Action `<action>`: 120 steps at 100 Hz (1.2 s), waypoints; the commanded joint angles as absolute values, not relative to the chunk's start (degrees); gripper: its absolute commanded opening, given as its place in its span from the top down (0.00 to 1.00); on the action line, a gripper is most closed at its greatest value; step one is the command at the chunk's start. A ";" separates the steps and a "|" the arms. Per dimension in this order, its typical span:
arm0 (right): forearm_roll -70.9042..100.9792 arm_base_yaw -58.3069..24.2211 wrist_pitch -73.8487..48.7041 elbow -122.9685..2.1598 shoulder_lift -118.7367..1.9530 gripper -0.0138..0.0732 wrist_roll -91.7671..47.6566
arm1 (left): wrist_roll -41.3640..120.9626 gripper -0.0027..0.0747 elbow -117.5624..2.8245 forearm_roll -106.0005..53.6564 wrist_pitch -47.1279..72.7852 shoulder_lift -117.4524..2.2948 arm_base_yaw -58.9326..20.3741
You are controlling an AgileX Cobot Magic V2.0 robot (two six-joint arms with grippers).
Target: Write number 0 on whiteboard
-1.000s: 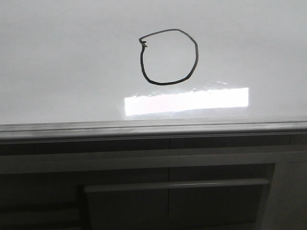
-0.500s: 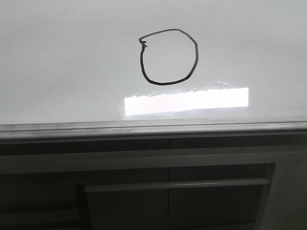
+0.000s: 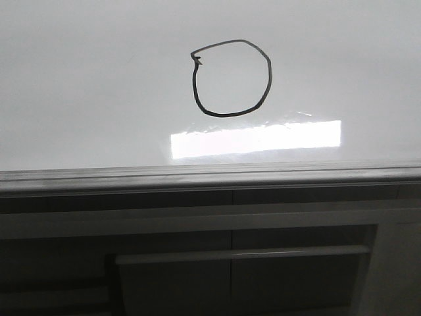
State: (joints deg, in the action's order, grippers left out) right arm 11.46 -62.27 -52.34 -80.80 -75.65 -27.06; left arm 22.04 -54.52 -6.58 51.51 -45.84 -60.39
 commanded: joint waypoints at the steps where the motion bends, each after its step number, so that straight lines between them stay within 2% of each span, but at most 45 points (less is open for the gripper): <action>1: 12.76 -62.42 -48.63 -82.62 -74.19 0.90 -27.62 | 21.44 0.53 -56.56 -6.70 48.55 -46.43 -60.67; 13: 12.76 -62.42 -48.63 -82.62 -74.19 0.90 -27.62 | 21.44 0.55 -56.56 -6.70 48.55 -46.85 -60.67; 23: 12.76 -62.42 -48.91 -82.62 -74.19 0.90 -27.62 | 21.44 0.63 -56.56 -6.70 48.15 -46.94 -60.67; 49: 13.21 -62.42 -49.17 -82.62 -74.19 0.90 -27.62 | 21.44 0.99 -56.56 -6.30 48.13 -46.94 -60.67; 64: 13.45 -62.42 -49.51 -82.62 -74.19 0.89 -27.62 | 21.44 0.99 -56.56 -6.30 48.13 -46.94 -60.67; 69: 13.45 -62.42 -49.39 -82.62 -74.19 0.83 -27.62 | 21.44 0.99 -56.56 -6.30 48.13 -46.94 -60.67; 74: 13.13 -62.42 -49.14 -82.62 -74.19 0.73 -27.62 | 21.44 0.99 -56.56 -6.30 48.13 -46.94 -60.67; 78: 12.56 -62.42 -48.87 -82.62 -74.19 0.58 -27.62 | 21.44 0.99 -56.56 -6.30 48.13 -46.94 -60.67; 84: 12.33 -62.42 -48.23 -82.62 -74.19 0.41 -27.62 | 21.44 0.99 -56.56 -6.30 48.13 -46.94 -60.67; 91: 12.33 -62.42 -47.99 -82.62 -74.19 0.28 -27.62 | 21.44 0.99 -56.56 -6.30 47.77 -46.94 -60.67; 101: 12.19 -61.95 -48.10 -82.62 -73.73 0.26 -27.62 | 21.44 0.99 -56.56 -6.30 47.04 -46.94 -60.67; 120: 12.19 -57.59 -48.79 -82.62 -69.90 0.34 -27.62 | 19.58 0.99 -54.97 -6.05 44.52 -46.94 -60.67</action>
State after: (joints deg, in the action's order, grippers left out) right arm 12.14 -59.96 -51.72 -80.80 -73.90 -27.16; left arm 21.48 -54.14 -5.52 50.01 -47.04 -60.50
